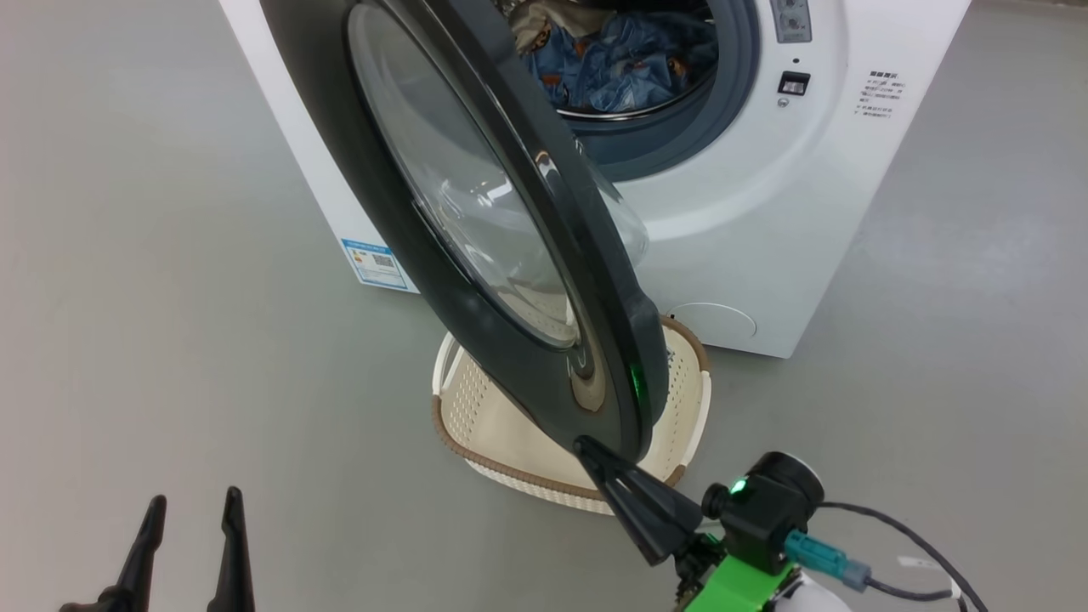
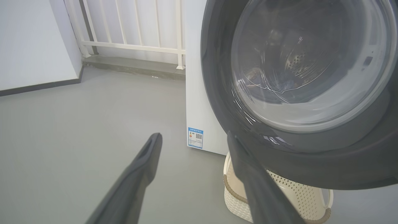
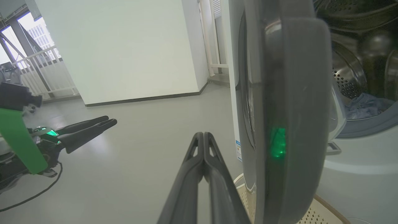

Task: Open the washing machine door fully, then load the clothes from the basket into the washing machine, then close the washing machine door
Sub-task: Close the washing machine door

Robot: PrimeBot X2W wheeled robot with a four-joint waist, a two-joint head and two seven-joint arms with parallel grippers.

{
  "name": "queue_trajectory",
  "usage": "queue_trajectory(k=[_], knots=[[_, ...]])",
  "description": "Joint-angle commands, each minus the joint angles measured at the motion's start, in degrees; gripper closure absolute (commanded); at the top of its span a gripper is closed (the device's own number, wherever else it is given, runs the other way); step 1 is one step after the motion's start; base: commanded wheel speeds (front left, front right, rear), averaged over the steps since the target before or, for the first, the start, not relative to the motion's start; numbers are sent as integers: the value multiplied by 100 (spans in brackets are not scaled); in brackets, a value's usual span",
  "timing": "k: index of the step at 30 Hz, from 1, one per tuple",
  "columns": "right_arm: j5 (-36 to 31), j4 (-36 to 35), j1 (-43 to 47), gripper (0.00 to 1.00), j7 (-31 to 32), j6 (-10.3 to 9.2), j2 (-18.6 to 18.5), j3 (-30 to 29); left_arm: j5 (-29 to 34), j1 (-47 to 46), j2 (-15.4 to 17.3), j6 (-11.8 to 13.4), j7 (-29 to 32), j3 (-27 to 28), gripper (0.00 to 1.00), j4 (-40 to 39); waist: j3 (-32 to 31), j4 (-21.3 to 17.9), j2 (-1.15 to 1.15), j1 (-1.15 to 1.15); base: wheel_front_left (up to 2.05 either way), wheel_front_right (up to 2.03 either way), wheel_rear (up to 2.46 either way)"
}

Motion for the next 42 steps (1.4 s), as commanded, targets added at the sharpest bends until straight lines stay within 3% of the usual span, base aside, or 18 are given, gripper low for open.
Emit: queue_trajectory(k=[1,31,42], knots=[[60,-54,-233,100,-46,25,75,31,-3,-214,50,4,-37,166,0,-142,22,13,0,-1,0,0,0],[36,275,-468,100,-46,25,153,-661,-7,-240,67,4,-37,92,0,-240,102,-14,0,-1,0,0,0],[-46,328,-822,100,-46,25,-68,-1044,-55,-472,13,4,-37,-3,0,-354,489,-3,0,-1,0,0,0]])
